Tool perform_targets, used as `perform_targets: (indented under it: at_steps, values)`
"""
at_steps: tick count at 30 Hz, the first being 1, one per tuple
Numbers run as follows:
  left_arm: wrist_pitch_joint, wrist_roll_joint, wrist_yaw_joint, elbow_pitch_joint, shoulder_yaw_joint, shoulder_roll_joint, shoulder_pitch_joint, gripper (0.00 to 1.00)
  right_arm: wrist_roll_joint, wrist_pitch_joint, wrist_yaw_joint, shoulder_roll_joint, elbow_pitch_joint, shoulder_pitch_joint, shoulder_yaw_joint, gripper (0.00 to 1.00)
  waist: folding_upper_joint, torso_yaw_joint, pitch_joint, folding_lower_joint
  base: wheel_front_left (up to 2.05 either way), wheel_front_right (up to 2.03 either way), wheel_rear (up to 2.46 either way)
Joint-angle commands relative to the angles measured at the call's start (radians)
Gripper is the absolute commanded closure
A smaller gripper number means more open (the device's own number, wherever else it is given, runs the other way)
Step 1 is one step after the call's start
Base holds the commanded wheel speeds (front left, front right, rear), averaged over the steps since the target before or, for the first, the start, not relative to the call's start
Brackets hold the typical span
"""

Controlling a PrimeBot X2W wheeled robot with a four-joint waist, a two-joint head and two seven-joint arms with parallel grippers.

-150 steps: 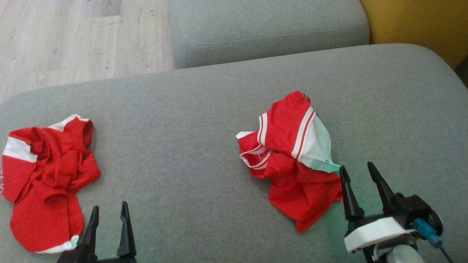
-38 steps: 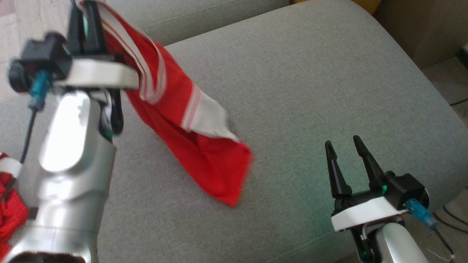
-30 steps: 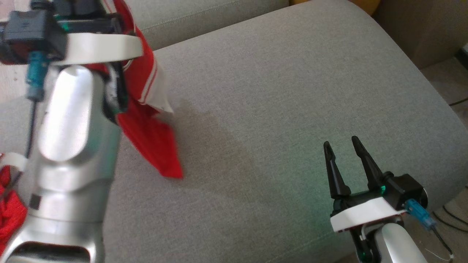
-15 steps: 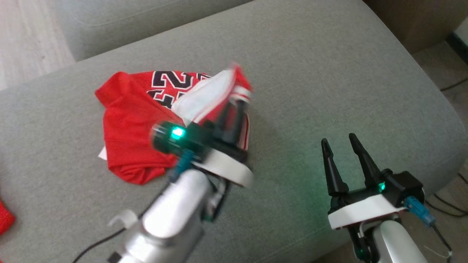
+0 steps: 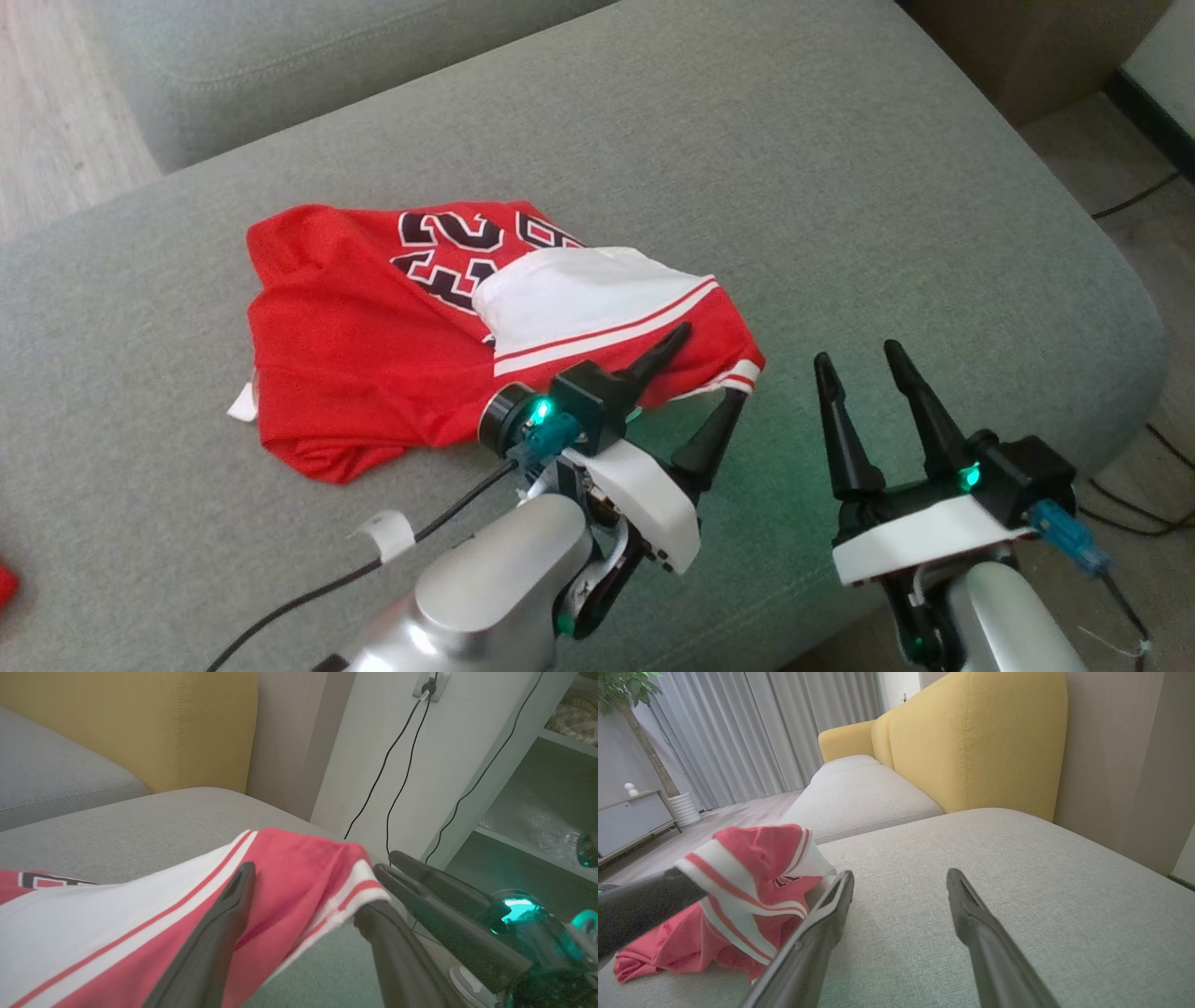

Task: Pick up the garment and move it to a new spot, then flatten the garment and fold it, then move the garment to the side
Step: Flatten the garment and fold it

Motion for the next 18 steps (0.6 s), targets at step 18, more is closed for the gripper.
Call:
perform_targets:
  at_steps: [18]
  values:
    - [0.143, -0.055, 0.085, -0.113, 0.013, 0.19, 0.052, 0.0, -0.012, -0.011, 0.008, -0.002, -0.045, -0.012, -0.006, 0.0, 0.0, 0.002, -0.008, 0.0, 0.0, 0.0, 0.0]
